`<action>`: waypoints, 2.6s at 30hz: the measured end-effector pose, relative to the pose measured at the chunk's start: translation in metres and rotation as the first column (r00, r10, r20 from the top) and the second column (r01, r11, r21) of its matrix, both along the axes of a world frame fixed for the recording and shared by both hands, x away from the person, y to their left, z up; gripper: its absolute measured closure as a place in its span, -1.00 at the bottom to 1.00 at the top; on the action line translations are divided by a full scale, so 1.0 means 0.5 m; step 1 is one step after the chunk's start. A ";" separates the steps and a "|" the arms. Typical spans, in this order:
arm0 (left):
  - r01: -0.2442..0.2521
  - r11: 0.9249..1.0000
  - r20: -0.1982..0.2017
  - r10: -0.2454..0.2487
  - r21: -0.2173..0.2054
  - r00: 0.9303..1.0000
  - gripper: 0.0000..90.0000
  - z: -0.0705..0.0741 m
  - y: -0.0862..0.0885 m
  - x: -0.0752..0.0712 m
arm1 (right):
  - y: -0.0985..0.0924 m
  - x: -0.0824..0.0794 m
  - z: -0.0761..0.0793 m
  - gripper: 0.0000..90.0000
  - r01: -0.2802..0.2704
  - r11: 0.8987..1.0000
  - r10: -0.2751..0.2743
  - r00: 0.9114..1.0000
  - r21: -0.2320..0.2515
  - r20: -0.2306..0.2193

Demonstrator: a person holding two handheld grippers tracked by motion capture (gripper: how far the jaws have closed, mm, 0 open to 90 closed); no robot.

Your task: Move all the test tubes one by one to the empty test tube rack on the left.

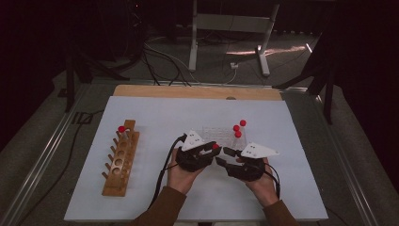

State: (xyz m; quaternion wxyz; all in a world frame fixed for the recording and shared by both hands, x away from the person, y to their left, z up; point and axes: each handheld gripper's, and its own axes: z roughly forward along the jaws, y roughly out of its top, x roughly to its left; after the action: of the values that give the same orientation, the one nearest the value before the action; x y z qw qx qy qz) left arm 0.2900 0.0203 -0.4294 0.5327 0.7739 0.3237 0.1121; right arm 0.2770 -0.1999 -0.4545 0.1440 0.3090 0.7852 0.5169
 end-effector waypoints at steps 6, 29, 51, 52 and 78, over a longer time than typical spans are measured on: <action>-0.021 1.000 0.006 0.022 -0.015 1.000 0.57 0.007 0.014 0.001 | -0.025 0.008 0.000 -0.63 0.038 0.999 -0.037 0.999 0.030 -0.014; -0.202 0.977 0.007 0.203 -0.061 0.979 0.57 0.049 0.145 0.010 | -0.115 0.024 0.013 -1.00 0.130 0.988 -0.130 0.991 0.078 -0.003; -0.338 0.938 0.041 0.342 -0.080 0.939 0.57 0.078 0.284 0.006 | -0.145 0.032 0.002 -0.99 0.166 0.982 -0.170 0.985 0.094 0.042; -0.344 0.936 0.044 0.348 -0.081 0.937 0.57 0.080 0.290 0.006 | -0.147 0.033 0.002 -0.99 0.165 0.983 -0.168 0.986 0.081 0.023; -0.500 0.865 0.072 0.502 -0.051 0.862 0.57 0.089 0.438 -0.013 | -0.162 0.036 0.005 -1.00 0.199 0.974 -0.197 0.980 0.105 -0.028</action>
State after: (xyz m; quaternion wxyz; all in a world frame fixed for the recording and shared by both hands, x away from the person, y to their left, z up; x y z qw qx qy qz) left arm 0.2833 0.2392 -0.3847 0.5100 0.6498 0.4927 0.2737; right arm 0.2951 -0.2810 -0.4521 0.1712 0.3973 0.7228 0.5388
